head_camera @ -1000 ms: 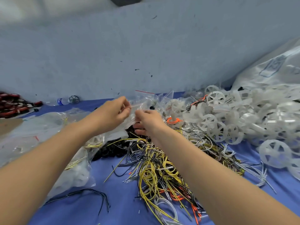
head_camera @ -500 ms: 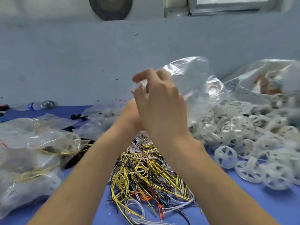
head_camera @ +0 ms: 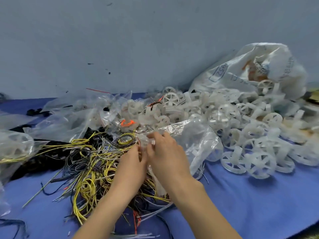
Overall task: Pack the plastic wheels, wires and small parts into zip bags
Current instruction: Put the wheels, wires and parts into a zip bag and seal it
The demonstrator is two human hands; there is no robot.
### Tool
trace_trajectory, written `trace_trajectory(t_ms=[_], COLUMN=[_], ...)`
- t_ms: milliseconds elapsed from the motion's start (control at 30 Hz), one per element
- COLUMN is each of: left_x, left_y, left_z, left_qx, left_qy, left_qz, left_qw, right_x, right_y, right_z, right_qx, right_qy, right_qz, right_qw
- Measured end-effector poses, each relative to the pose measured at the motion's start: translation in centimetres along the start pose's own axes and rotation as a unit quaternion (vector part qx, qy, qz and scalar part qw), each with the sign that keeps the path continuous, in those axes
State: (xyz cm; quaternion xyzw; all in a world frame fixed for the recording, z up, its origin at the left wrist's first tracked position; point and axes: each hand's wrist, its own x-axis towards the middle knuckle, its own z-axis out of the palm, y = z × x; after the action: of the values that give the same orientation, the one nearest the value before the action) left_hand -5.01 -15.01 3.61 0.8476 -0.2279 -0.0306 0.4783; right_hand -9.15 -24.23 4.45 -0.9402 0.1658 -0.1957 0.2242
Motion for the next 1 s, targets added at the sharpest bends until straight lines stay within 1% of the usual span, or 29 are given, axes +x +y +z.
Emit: trace_trajectory(t_ms=[100, 167, 267, 333, 433, 500, 600, 667, 733, 800, 833, 900, 933, 1000], left_x=[0.4, 0.5, 0.3, 0.0, -0.9, -1.4, -2.0, -2.3, -2.5, -2.6, -2.6, -2.6, -2.6, -2.6], left_y=[-1.3, -2.0, -2.9, -3.3, -3.2, -3.1, -2.8, -2.8, -3.0, -3.2, -3.4, -3.7, -3.9, -4.0], left_z=[0.5, 0.4, -0.6, -1.3, -1.6, -1.7, -2.2, -2.6, -3.0, -3.2, -3.3, -3.3, -3.3, -3.3], left_qx=[0.042, 0.085, 0.168, 0.179, 0.184, 0.2, 0.19, 0.192, 0.189, 0.185, 0.186, 0.19, 0.194, 0.204], left_qy=[0.024, 0.039, 0.062, 0.057, 0.026, 0.017, 0.009, 0.02, 0.036, 0.041, 0.045, 0.047, 0.046, 0.049], left_qz=[0.007, 0.033, 0.084, 0.1, 0.125, 0.152, 0.178, 0.196, 0.205, 0.204, 0.201, 0.19, 0.184, 0.18], left_qw=[0.999, 0.995, 0.98, 0.977, 0.975, 0.968, 0.965, 0.961, 0.96, 0.96, 0.961, 0.962, 0.963, 0.961], right_x=[0.6, 0.9, 1.4, 1.2, 1.0, 1.0, 0.4, -0.7, -2.3, -3.3, -3.5, -3.2, -2.9, -2.5], right_y=[0.6, 1.2, 2.5, 2.9, 3.1, 3.1, 2.5, 1.6, 0.2, -0.8, -0.9, -0.3, 0.4, 1.7], right_z=[0.3, 0.3, 0.5, 0.8, 0.7, -0.6, -3.9, -6.1, -7.5, -8.1, -7.7, -5.8, -4.5, -2.0], right_qx=[0.038, 0.06, 0.078, 0.081, 0.068, 0.049, 0.02, 0.019, 0.026, 0.01, -0.004, -0.012, -0.004, 0.023], right_qy=[-0.004, -0.003, 0.009, -0.004, -0.013, 0.014, 0.081, 0.124, 0.176, 0.199, 0.182, 0.089, 0.039, -0.032], right_qz=[-0.015, -0.011, -0.008, -0.013, -0.005, 0.023, 0.05, 0.039, 0.007, -0.024, -0.028, 0.011, 0.038, 0.072], right_qw=[0.999, 0.998, 0.997, 0.997, 0.998, 0.998, 0.995, 0.991, 0.984, 0.98, 0.983, 0.996, 0.999, 0.997])
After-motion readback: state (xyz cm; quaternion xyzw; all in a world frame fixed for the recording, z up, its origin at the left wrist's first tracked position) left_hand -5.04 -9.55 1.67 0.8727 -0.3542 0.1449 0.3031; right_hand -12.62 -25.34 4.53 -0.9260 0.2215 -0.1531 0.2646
